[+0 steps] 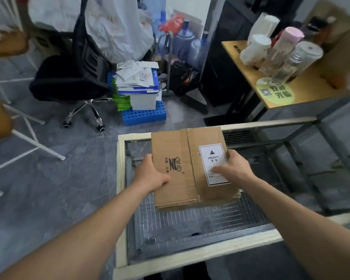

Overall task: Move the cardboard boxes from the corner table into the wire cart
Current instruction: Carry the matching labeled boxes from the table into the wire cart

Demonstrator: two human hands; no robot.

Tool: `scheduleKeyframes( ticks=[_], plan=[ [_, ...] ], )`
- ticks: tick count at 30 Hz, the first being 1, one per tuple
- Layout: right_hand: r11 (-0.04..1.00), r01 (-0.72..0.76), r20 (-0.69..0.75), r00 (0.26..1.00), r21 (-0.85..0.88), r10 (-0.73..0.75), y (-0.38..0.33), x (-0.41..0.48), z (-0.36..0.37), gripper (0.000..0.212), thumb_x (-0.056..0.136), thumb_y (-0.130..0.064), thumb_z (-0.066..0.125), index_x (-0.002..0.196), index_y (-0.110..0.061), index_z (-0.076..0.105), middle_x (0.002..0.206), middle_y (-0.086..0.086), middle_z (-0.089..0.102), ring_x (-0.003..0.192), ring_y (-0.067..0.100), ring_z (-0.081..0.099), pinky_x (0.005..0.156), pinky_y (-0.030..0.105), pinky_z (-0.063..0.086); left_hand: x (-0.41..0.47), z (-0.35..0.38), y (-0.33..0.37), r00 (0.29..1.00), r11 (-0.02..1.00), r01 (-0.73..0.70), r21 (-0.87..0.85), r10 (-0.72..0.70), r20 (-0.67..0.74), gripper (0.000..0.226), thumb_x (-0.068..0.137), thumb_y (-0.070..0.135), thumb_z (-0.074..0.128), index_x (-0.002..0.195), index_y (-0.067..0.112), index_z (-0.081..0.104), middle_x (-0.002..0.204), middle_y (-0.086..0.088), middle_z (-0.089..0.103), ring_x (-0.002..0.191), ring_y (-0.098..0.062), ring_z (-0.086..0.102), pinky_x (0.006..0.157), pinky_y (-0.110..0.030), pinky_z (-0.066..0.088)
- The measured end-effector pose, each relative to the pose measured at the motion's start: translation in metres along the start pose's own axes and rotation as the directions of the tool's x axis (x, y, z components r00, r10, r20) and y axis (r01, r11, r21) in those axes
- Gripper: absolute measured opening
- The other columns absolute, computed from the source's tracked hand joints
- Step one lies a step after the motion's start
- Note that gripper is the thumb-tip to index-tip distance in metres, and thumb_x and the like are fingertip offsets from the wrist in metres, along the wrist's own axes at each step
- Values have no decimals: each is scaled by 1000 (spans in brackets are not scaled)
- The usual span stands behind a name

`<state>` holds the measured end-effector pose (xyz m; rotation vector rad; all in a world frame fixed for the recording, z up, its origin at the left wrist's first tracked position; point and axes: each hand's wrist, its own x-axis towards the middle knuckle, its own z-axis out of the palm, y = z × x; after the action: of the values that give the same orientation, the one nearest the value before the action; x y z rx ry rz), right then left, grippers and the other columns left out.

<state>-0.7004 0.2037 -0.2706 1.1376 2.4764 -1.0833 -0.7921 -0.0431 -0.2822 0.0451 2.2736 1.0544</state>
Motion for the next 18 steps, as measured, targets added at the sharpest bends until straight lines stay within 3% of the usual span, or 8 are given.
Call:
scheduleKeyframes(
  ticks=[2, 6, 9, 14, 18],
  plan=[
    [1000, -2, 29, 1000, -14, 2, 5, 17, 18, 60, 73, -30, 88, 116, -27, 47, 100, -11, 59, 88, 12, 59, 60, 24, 43, 14, 6, -14, 999, 999, 44, -2, -44, -5, 64, 68, 17, 85, 114, 29, 42, 107, 7, 62, 91, -11, 61, 59, -22, 43],
    [998, 4, 79, 997, -62, 1, 24, 55, 58, 58, 75, -32, 86, 116, -26, 46, 101, -9, 62, 87, 12, 64, 65, 27, 51, 50, 29, -48, 993, 993, 114, 14, -113, -28, 64, 69, 15, 84, 119, 23, 44, 114, 2, 61, 92, -13, 60, 58, -19, 40],
    [996, 1, 111, 994, -92, 9, 41, 84, 93, 59, 76, -33, 85, 120, -24, 47, 103, -7, 64, 84, 11, 63, 61, 25, 49, 77, 50, -77, 982, 982, 183, 46, -180, -47, 65, 72, 16, 84, 125, 17, 46, 117, -1, 60, 97, -18, 61, 65, -23, 45],
    [988, -14, 195, 980, -152, 44, 71, 130, 156, 57, 76, -31, 83, 119, -22, 46, 104, -5, 66, 93, 20, 68, 82, 44, 61, 124, 86, -133, 950, 948, 309, 75, -304, -78, 64, 76, 13, 82, 129, 14, 46, 120, -4, 62, 101, -22, 63, 71, -28, 49],
    [983, -5, 244, 968, -186, 51, 93, 168, 205, 56, 78, -27, 81, 121, -20, 46, 105, -3, 68, 93, 21, 68, 83, 45, 60, 165, 114, -174, 923, 919, 381, 100, -372, -94, 82, 75, 12, 85, 142, 10, 39, 136, -10, 56, 120, -28, 58, 96, -38, 53]
  ],
)
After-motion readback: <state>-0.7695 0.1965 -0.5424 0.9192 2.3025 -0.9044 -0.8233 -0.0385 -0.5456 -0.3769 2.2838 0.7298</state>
